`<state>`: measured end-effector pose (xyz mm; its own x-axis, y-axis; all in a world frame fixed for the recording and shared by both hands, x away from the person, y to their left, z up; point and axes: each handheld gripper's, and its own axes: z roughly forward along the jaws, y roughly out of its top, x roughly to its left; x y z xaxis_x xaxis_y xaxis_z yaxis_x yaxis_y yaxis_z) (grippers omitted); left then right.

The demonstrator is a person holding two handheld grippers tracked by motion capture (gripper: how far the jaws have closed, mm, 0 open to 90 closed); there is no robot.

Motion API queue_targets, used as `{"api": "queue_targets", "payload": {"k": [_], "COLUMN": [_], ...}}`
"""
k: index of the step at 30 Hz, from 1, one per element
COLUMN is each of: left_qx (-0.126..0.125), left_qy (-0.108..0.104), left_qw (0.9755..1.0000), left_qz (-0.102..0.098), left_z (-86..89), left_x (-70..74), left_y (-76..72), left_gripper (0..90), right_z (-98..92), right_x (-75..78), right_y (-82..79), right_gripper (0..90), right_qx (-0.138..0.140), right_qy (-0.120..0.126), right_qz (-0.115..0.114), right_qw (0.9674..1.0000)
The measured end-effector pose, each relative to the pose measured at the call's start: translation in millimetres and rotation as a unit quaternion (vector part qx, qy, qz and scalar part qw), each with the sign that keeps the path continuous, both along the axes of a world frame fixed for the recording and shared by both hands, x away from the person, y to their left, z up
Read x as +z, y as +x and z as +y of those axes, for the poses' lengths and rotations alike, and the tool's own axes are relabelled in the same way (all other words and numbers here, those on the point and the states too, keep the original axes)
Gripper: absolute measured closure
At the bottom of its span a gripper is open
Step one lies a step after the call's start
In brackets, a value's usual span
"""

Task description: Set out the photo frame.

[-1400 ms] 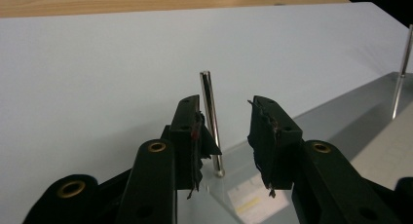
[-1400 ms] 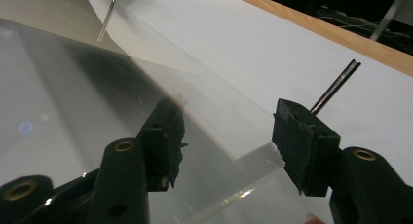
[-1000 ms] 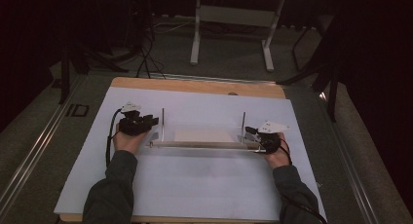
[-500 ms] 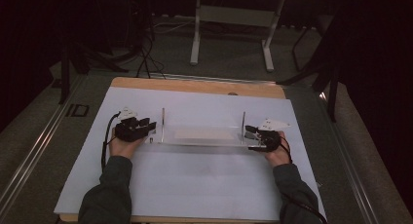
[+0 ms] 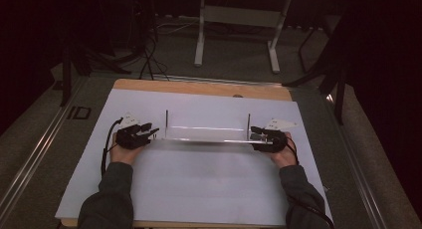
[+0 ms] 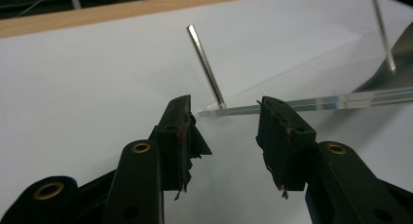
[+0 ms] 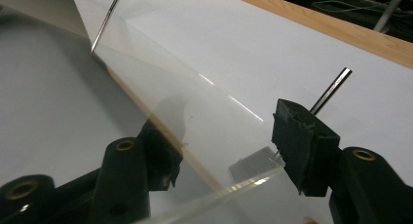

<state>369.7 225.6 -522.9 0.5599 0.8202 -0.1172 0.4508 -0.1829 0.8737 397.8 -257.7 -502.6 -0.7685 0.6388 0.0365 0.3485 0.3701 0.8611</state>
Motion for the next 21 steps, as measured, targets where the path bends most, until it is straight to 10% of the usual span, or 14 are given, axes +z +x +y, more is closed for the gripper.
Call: {"api": "queue_targets", "payload": {"k": [21], "left_qx": [-0.052], "left_qy": [0.018], "left_qw": [0.9974], "left_qz": [-0.046], "left_z": [-22.6], "left_x": [4.2], "left_y": [-3.6], "left_gripper": [50.0], "right_z": [-0.2], "right_x": [4.8], "right_y": [5.6], "right_gripper": [43.3], "right_qx": [-0.002], "right_qy": [0.006], "right_qz": [0.018], "right_qw": [0.9998]}}
